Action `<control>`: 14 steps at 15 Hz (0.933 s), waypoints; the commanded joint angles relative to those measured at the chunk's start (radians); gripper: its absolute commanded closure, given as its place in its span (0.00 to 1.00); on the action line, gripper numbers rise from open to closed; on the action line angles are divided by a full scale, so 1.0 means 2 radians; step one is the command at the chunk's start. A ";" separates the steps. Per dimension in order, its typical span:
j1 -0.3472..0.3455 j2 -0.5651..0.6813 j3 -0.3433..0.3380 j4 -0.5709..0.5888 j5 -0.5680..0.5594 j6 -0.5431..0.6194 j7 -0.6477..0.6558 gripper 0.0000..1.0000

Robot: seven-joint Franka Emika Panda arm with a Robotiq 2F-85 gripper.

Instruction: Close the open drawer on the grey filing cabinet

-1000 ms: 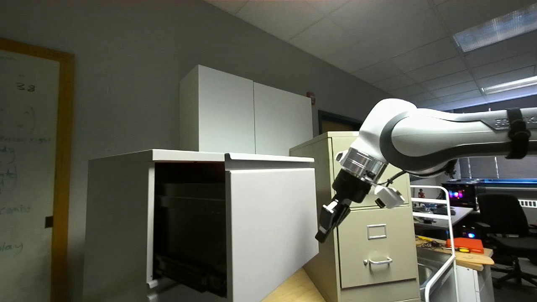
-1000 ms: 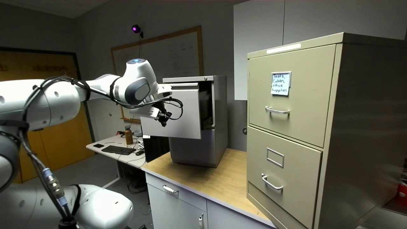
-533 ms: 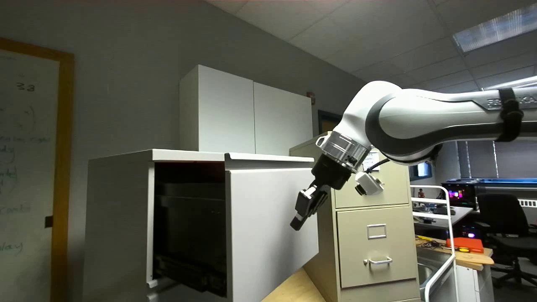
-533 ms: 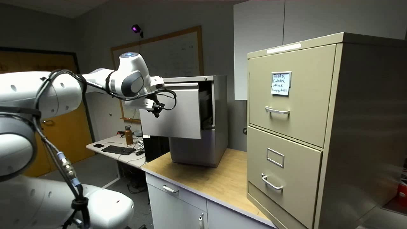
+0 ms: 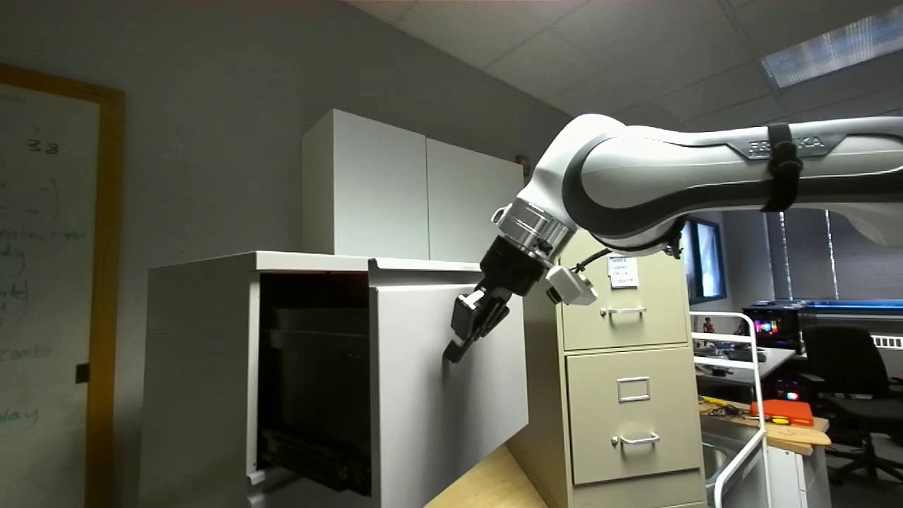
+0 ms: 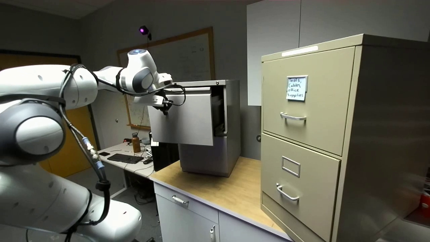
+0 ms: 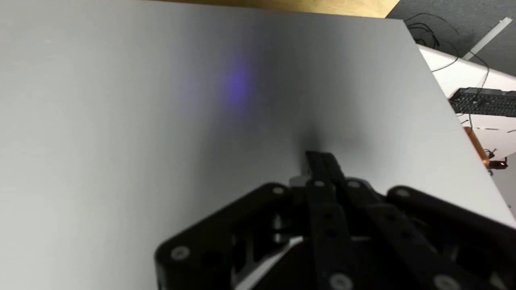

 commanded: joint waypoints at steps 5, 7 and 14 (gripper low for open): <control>-0.029 0.136 0.041 0.133 -0.047 0.007 0.040 1.00; -0.035 0.174 0.054 0.174 -0.067 0.004 0.059 1.00; -0.031 0.316 0.088 0.334 -0.158 -0.024 0.144 1.00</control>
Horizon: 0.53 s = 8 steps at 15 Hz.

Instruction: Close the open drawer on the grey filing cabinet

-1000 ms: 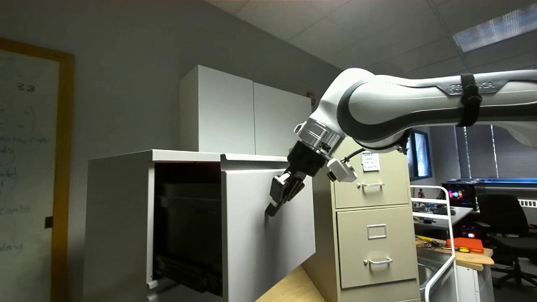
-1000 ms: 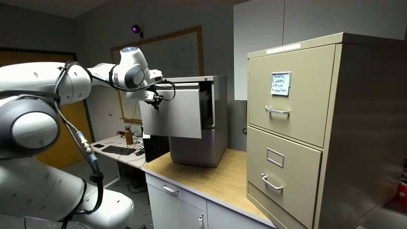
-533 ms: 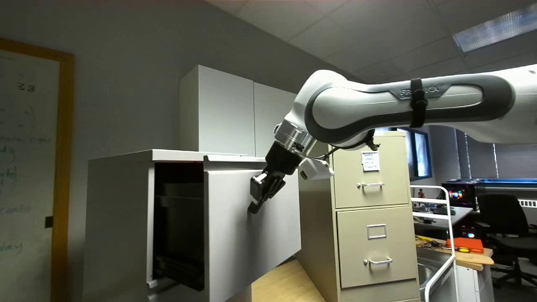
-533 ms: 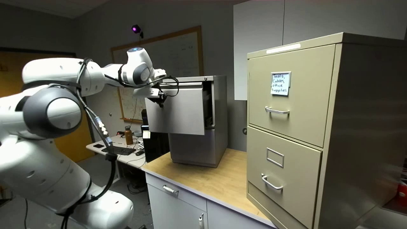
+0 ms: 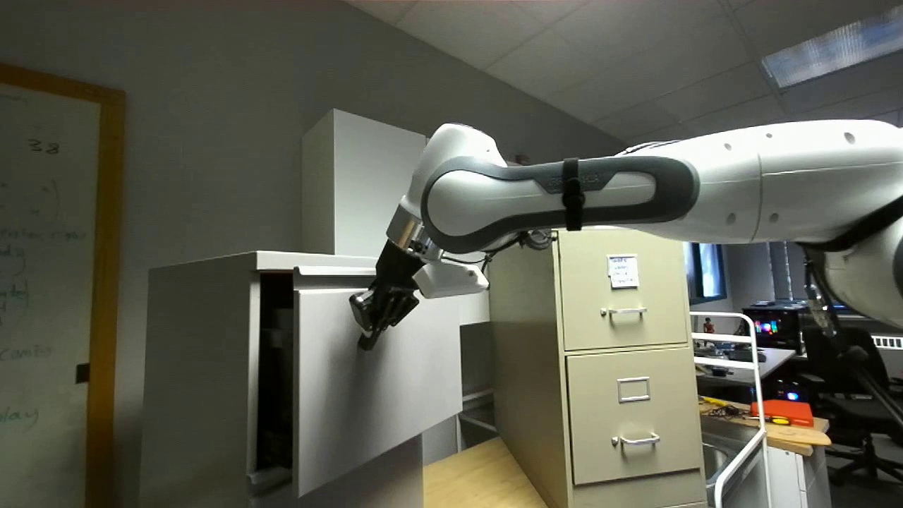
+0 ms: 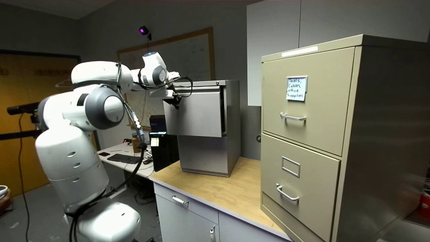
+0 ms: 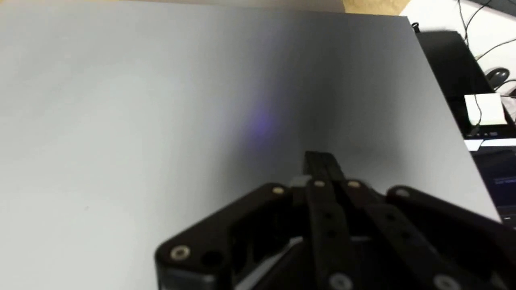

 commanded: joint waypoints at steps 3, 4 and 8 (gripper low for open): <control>0.016 0.126 0.016 0.165 -0.079 -0.044 0.073 1.00; 0.023 0.141 0.013 0.187 -0.088 -0.055 0.080 1.00; 0.048 0.195 -0.001 0.275 -0.108 -0.111 0.106 1.00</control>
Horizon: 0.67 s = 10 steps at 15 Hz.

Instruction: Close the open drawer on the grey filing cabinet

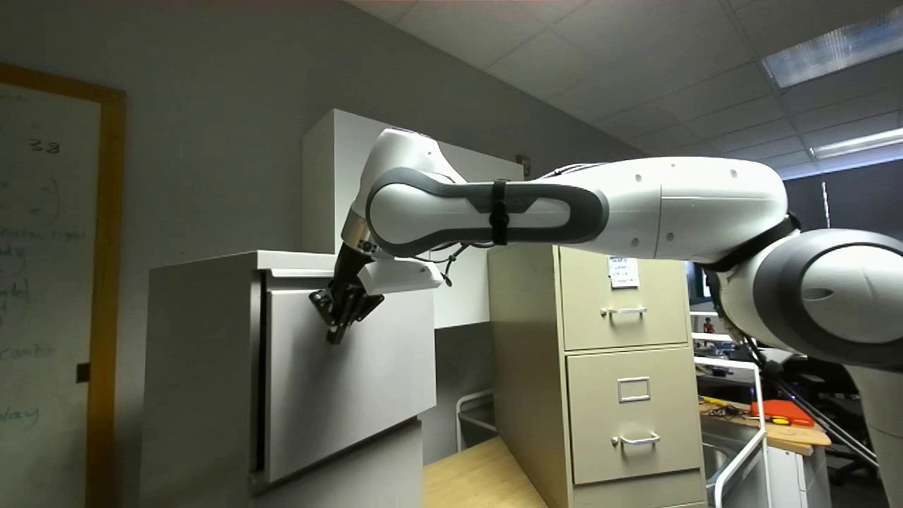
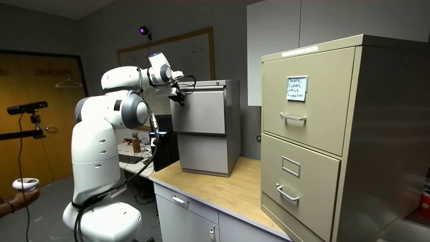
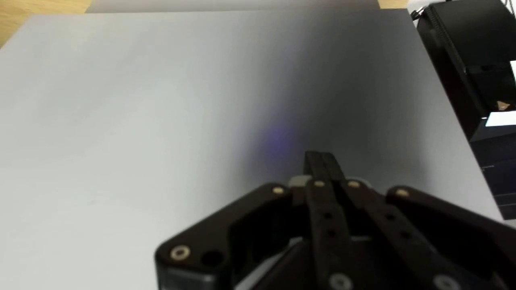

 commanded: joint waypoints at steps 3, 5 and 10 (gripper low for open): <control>0.041 0.088 -0.021 0.157 -0.019 -0.097 0.037 1.00; 0.043 0.114 -0.014 0.202 -0.024 -0.126 0.044 1.00; 0.058 0.170 -0.009 0.300 -0.012 -0.173 0.033 1.00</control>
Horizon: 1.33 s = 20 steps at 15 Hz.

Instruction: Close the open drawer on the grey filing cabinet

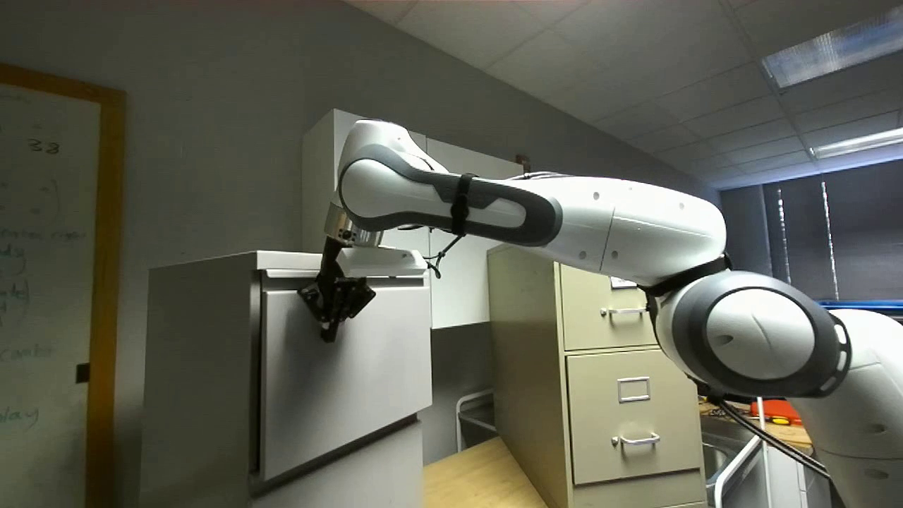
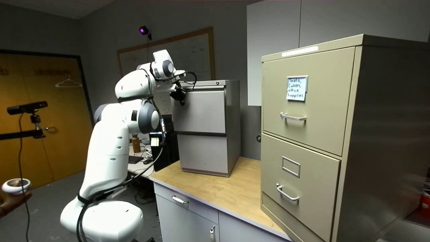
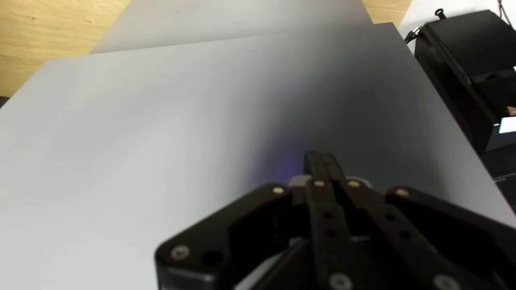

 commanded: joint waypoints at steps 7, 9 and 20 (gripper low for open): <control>-0.015 -0.011 0.000 -0.017 0.036 0.130 0.041 1.00; -0.023 -0.015 -0.004 -0.036 0.039 0.151 0.051 1.00; -0.013 0.033 -0.013 0.042 0.022 0.104 0.110 1.00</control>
